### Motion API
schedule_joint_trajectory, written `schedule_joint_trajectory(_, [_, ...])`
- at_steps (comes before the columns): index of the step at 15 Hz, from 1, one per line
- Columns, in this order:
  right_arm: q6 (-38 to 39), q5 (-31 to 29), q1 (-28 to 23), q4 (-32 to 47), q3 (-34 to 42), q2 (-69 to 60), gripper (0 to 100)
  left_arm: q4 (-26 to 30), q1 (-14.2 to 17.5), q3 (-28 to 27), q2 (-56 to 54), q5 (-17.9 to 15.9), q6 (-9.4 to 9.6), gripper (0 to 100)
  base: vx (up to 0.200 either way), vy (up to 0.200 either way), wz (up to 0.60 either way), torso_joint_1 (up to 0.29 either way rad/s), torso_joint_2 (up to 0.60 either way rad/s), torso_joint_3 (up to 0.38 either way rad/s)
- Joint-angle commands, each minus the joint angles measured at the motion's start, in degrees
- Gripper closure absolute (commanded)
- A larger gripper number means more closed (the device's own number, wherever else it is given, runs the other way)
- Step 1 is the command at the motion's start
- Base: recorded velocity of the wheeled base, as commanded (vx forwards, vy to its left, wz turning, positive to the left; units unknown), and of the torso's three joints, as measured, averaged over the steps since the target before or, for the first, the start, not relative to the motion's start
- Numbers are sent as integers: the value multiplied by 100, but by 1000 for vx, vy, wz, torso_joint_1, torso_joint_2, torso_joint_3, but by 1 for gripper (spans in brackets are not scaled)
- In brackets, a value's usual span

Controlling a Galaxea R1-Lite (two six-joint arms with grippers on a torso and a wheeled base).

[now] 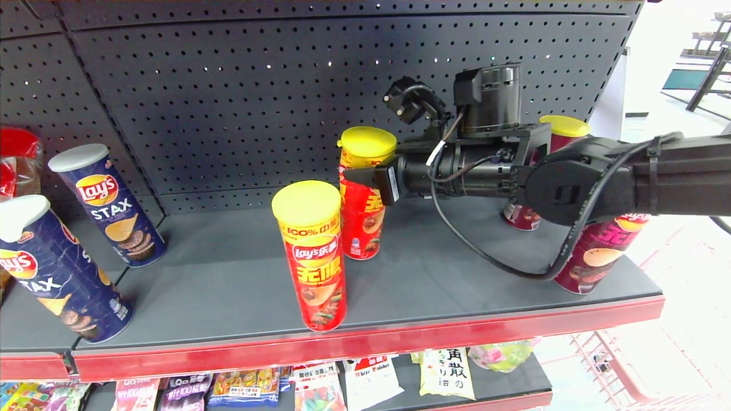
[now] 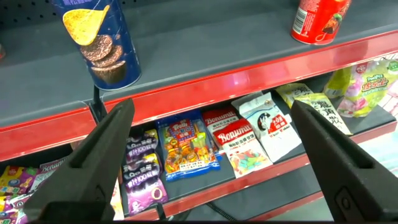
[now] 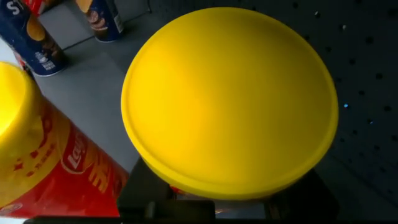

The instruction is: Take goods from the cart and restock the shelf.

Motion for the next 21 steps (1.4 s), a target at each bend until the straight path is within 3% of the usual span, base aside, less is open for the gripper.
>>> schedule_joint_trajectory(1, [-69,2,7,-1,-82,106,100,2,0,-1,7,-3,2,0,0,0,0,0,0,0])
schedule_joint_trajectory(17, [-262,-227,-125,-63,-345,458,100,2,0,-1,7,-3,2,0,0,0,0,0,0,0])
schedule_joint_trajectory(18, [-262,-244,-125,-63,-345,467,0,2,0,-1,7,-3,2,0,0,0,0,0,0,0])
schedule_joint_trajectory(21, [-271,-288,-116,-72,-293,449,0,2,0,-1,7,-3,2,0,0,0,0,0,0,0])
